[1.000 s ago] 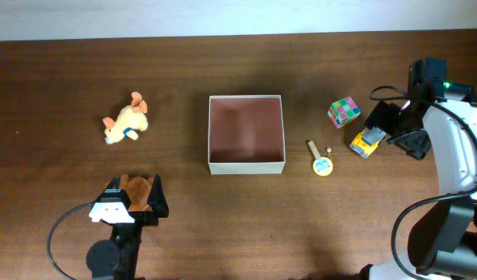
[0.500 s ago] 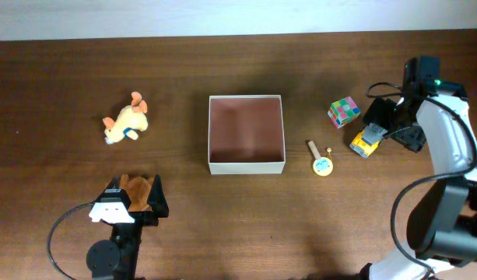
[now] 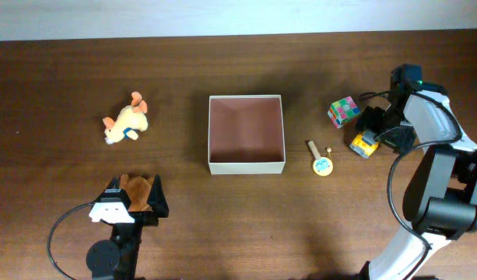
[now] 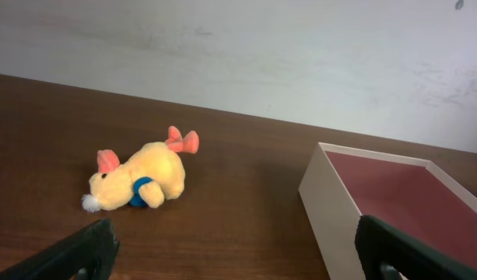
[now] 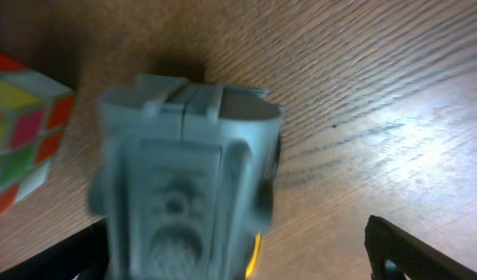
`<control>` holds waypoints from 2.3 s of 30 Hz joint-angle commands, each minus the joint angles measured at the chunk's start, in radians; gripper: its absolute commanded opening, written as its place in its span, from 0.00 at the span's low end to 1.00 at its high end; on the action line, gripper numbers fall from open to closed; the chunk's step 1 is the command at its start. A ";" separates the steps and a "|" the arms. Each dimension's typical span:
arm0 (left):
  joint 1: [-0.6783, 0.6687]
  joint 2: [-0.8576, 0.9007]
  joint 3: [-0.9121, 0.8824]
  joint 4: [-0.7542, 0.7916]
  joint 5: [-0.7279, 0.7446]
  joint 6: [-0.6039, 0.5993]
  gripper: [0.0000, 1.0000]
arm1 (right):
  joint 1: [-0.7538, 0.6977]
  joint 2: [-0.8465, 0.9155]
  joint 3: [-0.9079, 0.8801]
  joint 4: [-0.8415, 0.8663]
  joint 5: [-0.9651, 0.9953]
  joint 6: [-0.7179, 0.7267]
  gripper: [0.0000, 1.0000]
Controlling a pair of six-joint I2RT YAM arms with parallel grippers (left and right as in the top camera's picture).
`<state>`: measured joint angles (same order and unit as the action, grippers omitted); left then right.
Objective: Pack container
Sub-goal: 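Lower the right gripper and grasp the toy truck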
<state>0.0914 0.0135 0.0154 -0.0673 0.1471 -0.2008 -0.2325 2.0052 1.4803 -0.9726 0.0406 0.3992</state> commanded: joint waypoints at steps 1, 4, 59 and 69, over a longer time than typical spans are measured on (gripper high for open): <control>0.000 -0.008 -0.006 -0.001 0.014 0.016 0.99 | -0.005 0.046 0.012 0.005 0.005 -0.003 0.93; 0.000 -0.008 -0.006 -0.001 0.014 0.016 0.99 | -0.005 0.062 0.012 0.010 -0.003 -0.003 0.87; 0.000 -0.008 -0.006 -0.001 0.014 0.016 0.99 | -0.005 0.066 -0.082 0.166 0.016 -0.272 0.75; 0.000 -0.008 -0.006 -0.001 0.014 0.016 0.99 | -0.005 0.066 -0.082 0.163 0.016 -0.272 0.57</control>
<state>0.0914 0.0139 0.0154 -0.0673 0.1471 -0.2008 -0.2321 2.0602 1.4059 -0.8089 0.0437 0.1272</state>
